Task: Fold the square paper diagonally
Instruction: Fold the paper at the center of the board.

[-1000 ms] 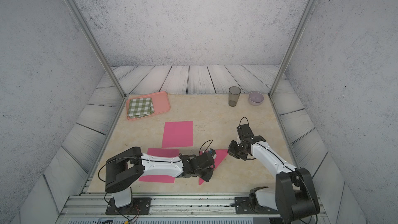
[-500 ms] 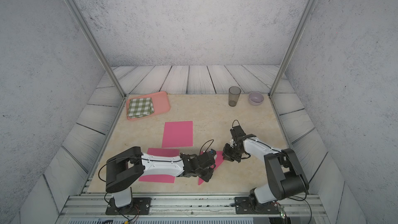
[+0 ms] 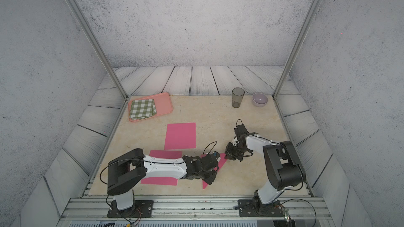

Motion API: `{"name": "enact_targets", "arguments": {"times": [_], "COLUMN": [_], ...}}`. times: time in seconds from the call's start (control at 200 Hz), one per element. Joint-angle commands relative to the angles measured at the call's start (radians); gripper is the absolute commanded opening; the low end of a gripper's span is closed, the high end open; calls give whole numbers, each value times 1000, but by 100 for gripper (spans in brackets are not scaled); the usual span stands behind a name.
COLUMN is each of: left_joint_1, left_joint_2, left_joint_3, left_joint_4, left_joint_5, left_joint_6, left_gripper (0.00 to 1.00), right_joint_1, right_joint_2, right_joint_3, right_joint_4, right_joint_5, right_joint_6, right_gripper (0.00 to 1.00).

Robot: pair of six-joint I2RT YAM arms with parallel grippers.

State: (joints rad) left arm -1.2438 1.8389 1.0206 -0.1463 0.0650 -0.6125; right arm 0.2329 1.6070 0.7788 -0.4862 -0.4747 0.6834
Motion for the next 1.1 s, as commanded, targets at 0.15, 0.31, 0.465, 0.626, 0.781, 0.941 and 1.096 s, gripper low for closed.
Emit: {"name": "enact_targets", "arguments": {"times": [0.15,0.31,0.465,0.626,0.781,0.941,1.096], "left_joint_1": [-5,-5,-5,-5,-6,-5,-5], "left_joint_2": [-10,-15,-14,-19,-28,-42,-49], "left_joint_3": [-45,-48,-40,-37,-37,-36,-30], "left_joint_4": [-98,-102,-111,-121,-127,-146,-161], "left_joint_5": [3,0,1,2,3,-4,-10], "left_joint_6": [5,4,5,7,14,19,25], "left_gripper": [0,0,0,0,0,0,0], "right_joint_1": [-43,-57,-61,-79,-93,-117,-128], "right_joint_2": [54,57,70,79,88,93,94], "right_joint_3": [21,53,89,109,121,122,126], "right_joint_4": [-16,-69,-143,-183,-193,-195,-195], "right_joint_5": [122,130,149,176,179,178,171], "right_joint_6": [-16,-37,-68,-92,-106,-122,-131], "right_gripper": [2,2,2,2,2,2,2]}}
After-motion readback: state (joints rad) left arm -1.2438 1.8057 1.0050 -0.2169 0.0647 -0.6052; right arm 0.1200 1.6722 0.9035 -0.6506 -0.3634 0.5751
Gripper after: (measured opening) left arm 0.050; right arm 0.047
